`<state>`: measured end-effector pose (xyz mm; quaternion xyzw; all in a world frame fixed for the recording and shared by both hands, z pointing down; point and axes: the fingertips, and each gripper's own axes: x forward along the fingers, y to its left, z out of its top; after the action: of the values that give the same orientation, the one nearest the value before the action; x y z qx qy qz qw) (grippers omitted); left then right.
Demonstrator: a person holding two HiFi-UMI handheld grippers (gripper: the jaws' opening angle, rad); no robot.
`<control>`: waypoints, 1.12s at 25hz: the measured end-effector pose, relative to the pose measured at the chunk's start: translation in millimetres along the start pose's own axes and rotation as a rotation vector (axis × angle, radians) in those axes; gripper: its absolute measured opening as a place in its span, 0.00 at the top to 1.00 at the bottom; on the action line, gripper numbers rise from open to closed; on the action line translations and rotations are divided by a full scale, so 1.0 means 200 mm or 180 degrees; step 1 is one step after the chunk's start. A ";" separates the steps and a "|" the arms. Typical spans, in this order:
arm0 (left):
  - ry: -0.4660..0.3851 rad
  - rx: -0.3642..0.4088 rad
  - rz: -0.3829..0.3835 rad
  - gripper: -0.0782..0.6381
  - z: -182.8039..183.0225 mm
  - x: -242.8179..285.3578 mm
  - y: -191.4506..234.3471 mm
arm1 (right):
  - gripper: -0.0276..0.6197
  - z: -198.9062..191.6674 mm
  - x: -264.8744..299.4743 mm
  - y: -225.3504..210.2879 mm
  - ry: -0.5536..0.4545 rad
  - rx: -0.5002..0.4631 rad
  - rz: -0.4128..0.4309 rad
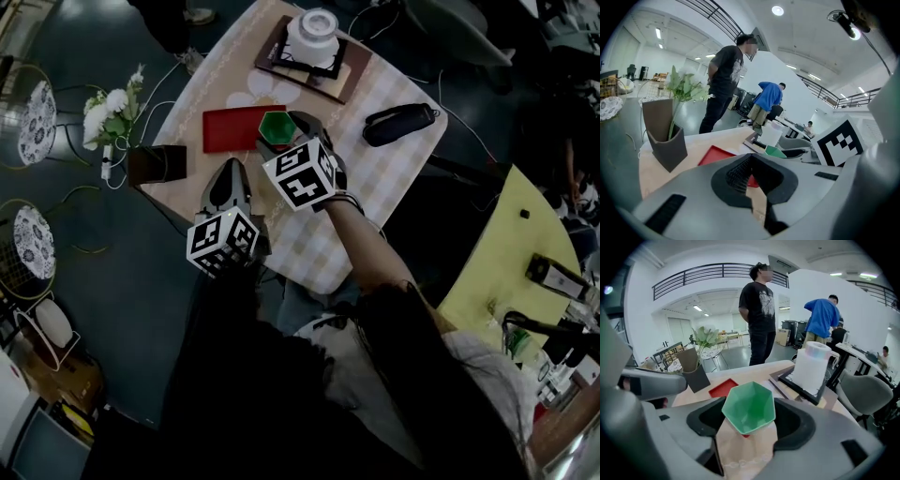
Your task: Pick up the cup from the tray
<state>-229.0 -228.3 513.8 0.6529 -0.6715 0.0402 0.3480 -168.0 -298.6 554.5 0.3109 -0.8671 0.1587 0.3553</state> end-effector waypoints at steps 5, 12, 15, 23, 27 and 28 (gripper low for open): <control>0.0090 0.0093 -0.0174 0.88 -0.05 0.05 -0.15 | 0.46 -0.13 -0.10 -0.14 0.0057 0.0134 -0.0156; 0.0177 0.0193 -0.0301 0.88 -0.10 0.09 -0.28 | 0.46 -0.29 -0.16 -0.27 0.0132 0.0235 -0.0223; 0.0202 0.0201 -0.0318 0.88 -0.13 0.11 -0.30 | 0.46 -0.34 -0.16 -0.28 0.0144 0.0251 -0.0200; 0.0265 0.0198 -0.0304 0.88 -0.18 0.12 -0.32 | 0.46 -0.43 -0.14 -0.28 0.0143 0.0238 -0.0159; 0.0284 0.0209 -0.0326 0.88 -0.20 0.13 -0.34 | 0.46 -0.45 -0.15 -0.28 0.0132 0.0273 -0.0096; 0.0302 0.0209 -0.0333 0.88 -0.21 0.13 -0.35 | 0.46 -0.45 -0.15 -0.28 0.0135 0.0281 -0.0084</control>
<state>-146.3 -239.7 530.5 0.6956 -0.6175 0.0749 0.3595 -68.0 -284.2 598.1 0.3342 -0.8474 0.1986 0.3616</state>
